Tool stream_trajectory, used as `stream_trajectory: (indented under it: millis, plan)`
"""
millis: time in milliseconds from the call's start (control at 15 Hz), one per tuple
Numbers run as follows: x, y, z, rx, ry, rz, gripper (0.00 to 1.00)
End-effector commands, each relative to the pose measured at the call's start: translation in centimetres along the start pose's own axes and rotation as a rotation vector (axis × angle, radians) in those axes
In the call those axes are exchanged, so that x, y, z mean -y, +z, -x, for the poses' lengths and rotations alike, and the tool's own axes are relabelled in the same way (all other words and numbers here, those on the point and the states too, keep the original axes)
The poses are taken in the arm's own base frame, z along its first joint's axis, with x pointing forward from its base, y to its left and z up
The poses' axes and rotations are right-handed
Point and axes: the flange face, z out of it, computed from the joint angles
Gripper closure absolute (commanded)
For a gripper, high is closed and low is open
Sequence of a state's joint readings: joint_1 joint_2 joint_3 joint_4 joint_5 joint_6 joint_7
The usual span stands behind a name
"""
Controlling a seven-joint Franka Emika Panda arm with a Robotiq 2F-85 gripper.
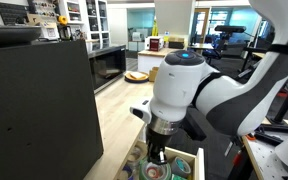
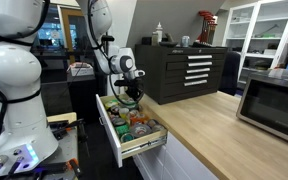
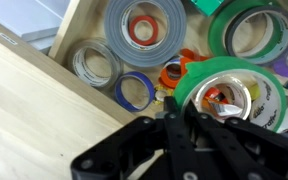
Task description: Remove the green tape from the drawer and put it on the counter
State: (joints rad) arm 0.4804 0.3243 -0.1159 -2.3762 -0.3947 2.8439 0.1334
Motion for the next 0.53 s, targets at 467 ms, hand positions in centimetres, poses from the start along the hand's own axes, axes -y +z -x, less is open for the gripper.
stream_trajectory:
  millis: [467]
  plan:
    - [-7.1,-3.2,4.4,0.035,0.222,0.113,0.93]
